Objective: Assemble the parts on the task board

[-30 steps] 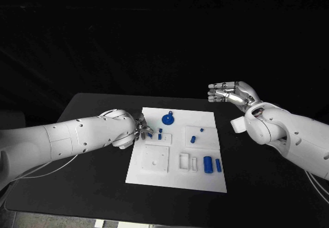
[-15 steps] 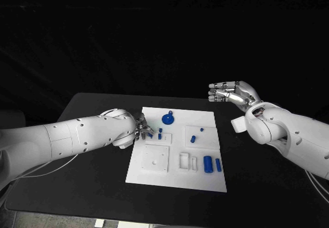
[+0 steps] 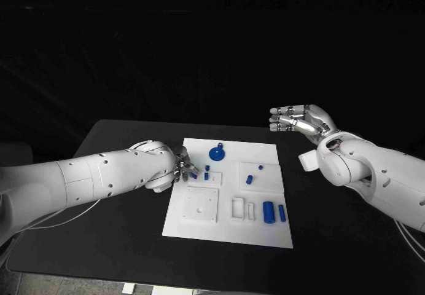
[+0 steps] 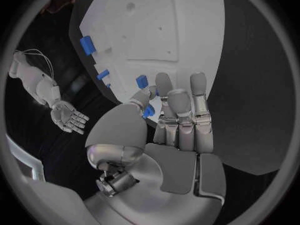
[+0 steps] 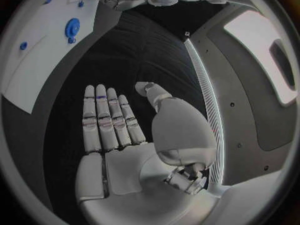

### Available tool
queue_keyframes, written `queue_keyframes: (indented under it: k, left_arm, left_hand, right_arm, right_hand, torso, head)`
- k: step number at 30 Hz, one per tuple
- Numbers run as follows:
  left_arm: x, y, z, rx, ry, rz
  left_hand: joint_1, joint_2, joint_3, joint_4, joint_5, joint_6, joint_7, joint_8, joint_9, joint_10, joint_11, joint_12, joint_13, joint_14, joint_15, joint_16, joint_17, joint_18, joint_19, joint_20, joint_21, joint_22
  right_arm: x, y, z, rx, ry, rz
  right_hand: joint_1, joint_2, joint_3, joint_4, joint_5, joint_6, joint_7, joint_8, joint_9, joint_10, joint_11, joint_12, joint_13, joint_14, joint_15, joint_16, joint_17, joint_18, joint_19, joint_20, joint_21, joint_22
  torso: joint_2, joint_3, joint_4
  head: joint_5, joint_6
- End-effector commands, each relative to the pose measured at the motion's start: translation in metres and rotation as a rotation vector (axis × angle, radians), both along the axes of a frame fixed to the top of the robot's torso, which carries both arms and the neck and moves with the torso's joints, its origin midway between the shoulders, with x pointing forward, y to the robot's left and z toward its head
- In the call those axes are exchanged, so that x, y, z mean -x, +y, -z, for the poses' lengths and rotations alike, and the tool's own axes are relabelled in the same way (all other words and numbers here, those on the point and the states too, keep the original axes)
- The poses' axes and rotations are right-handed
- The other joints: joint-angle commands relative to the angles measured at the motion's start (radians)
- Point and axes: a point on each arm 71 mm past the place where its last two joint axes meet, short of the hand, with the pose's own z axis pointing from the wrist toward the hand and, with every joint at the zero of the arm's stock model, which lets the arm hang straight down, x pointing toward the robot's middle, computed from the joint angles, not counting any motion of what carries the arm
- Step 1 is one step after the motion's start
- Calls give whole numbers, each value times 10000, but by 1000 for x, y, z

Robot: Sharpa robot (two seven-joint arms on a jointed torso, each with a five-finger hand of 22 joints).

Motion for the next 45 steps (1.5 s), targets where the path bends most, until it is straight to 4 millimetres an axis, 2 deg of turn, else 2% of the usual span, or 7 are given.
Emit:
queue_keyframes:
  k: [1,26,33,45]
  left_arm:
    - [1,-2,1,-202,163,232]
    - [2,-3,2,-221,235,256]
    - [2,-4,2,-187,286,304]
    - [3,-4,5,-193,398,354]
  left_hand:
    - [107,38,787,-715,-45,885,-827,26,-28,324,-103,-61,0,-1,-51,-52,-14,-63,-59,-5,17,169]
    - [97,8,735,-662,-115,912,-832,24,-203,330,-96,-59,14,11,-44,-64,-31,-63,-52,7,-10,164]
    - [-13,-61,641,-472,-79,1076,-898,57,-214,334,-112,-17,20,18,-45,-42,-22,-72,-37,23,-43,153]
    - [42,-316,573,-81,-97,1116,-929,36,-265,335,-113,-5,-6,22,-49,-55,-30,-94,2,27,-149,144]
  right_arm:
    - [1,1,0,-40,-22,-143]
    - [1,1,0,-38,-14,-144]
    - [1,1,0,-40,0,-168]
    - [1,1,1,-26,47,-178]
  right_hand:
    - [-23,76,17,5,55,-81,-19,-28,-17,-78,-8,-40,-15,-66,21,-34,-16,115,-99,19,-2,-13]
    - [-23,76,17,5,55,-81,-19,-28,-17,-78,-8,-40,-15,-66,21,-34,-16,115,-99,19,-2,-13]
    - [-22,83,35,-19,153,-87,-16,-28,-17,-81,-3,-40,-15,-68,21,-33,-16,119,-100,19,-1,-12]
    - [-19,67,48,-42,130,-94,-15,-29,-17,-80,-4,-40,-15,-67,22,-32,-16,117,-104,20,-3,-13]
  torso:
    - [-3,-10,6]
    - [3,-1,-7]
    - [3,-3,-5]
    - [5,-4,-6]
  head:
    - [30,-12]
    - [17,-21]
    - [1,-30]
    - [-56,-42]
